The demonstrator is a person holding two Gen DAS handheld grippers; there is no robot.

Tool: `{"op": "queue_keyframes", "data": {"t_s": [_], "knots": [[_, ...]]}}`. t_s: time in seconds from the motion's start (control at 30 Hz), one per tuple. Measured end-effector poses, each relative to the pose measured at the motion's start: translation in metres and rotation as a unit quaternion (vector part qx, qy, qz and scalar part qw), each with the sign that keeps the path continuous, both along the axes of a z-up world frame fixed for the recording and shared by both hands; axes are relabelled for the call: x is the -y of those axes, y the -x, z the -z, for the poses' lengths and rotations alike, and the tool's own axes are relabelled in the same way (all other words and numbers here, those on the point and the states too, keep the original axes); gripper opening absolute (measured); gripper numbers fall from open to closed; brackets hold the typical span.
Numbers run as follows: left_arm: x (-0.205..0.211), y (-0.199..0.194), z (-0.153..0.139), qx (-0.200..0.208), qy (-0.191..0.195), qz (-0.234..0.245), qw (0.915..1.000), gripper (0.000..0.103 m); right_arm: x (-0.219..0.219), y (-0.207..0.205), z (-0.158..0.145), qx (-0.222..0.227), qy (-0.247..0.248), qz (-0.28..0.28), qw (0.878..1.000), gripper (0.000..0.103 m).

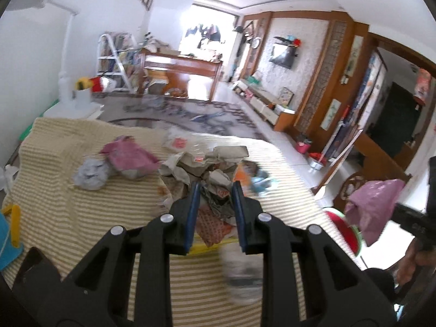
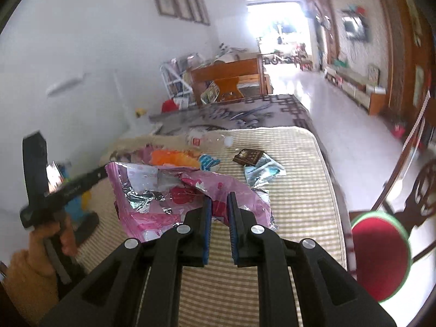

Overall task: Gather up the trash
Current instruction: 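Grasp crumpled paper with the left tool while the right tool lifts the pink wrapper, then carry both items over the red bucket and open both tools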

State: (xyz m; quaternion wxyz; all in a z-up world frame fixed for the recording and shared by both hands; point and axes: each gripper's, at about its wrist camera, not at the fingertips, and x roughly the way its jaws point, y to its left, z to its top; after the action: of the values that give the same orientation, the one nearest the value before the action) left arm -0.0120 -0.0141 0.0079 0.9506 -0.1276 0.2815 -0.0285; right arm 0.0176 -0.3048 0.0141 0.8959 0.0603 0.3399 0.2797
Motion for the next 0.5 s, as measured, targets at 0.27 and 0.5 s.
{"op": "queue_keyframes", "data": {"t_s": [0.27,0.5], "knots": [[0.093,-0.024,-0.001,-0.018,0.037,0.128,0.9909,0.024,0.073,-0.002,0.008,0.0,-0.024,0.092,0.995,0.011],[0.185,-0.062,0.015,-0.054,0.054,0.246,0.9662,0.024,0.169,-0.007,0.046,-0.038,-0.034,0.221,0.974,0.011]]}}
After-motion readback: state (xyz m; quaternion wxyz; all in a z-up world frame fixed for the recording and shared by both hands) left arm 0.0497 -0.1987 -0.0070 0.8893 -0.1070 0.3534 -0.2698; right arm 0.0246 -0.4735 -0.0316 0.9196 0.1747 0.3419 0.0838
